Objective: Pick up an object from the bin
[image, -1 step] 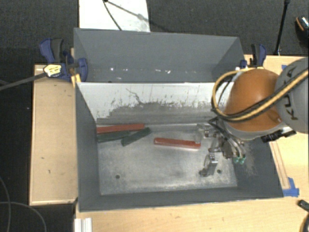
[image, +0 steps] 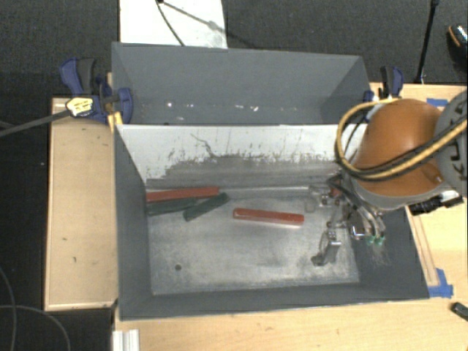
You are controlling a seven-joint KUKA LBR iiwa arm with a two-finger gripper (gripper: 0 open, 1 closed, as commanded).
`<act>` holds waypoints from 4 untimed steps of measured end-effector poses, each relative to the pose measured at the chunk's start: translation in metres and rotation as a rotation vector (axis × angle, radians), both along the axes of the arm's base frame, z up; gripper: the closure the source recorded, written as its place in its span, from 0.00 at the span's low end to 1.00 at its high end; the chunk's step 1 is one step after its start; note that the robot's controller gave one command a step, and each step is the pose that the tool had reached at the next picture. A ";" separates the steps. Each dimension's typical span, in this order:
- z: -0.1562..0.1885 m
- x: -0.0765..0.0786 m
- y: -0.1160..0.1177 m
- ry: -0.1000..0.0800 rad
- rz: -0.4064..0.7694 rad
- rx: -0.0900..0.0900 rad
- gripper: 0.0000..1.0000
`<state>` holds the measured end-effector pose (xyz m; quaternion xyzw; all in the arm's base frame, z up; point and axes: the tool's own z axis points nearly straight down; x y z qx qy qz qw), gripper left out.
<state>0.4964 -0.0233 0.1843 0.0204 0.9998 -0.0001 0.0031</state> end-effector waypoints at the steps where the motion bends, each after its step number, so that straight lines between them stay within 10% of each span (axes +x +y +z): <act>1: -0.085 0.087 0.035 0.004 0.075 0.002 0.00; 2: -0.115 0.086 0.043 0.007 0.153 0.001 0.00; 3: -0.113 0.087 0.043 0.004 0.152 0.001 1.00; 4: 0.026 0.032 0.060 -0.002 0.532 -0.002 1.00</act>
Offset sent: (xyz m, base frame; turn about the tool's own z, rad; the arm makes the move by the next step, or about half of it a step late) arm 0.0853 0.0327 -0.0817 -0.0813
